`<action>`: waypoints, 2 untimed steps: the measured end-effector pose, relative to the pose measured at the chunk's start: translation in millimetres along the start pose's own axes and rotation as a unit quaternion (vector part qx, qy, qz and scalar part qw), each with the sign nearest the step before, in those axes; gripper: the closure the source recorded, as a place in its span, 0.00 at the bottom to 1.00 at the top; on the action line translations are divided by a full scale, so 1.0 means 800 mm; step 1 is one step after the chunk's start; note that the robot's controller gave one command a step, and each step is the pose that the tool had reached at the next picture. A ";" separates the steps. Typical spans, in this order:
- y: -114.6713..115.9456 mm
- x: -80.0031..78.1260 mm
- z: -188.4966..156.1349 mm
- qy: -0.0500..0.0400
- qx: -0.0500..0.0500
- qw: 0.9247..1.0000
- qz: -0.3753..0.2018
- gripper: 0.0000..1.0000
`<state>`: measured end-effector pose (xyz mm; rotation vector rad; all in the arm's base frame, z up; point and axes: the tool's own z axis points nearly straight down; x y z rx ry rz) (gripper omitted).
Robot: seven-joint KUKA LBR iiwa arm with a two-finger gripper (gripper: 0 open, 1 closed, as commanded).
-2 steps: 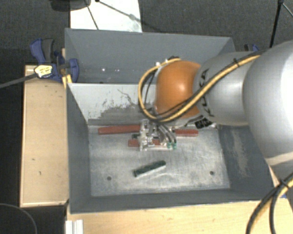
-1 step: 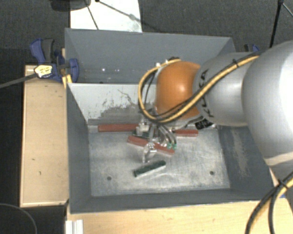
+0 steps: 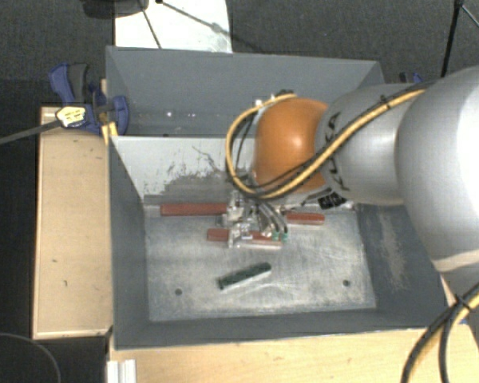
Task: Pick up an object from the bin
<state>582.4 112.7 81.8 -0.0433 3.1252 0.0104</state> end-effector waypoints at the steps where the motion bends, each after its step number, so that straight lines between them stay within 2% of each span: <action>1: 0.000 0.000 0.000 0.000 0.000 1.000 0.001 1.00; 2: 0.015 0.016 -0.181 0.005 0.002 1.000 0.002 1.00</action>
Offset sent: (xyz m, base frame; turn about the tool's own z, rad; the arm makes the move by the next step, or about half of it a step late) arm -0.0171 0.0100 0.1431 0.0055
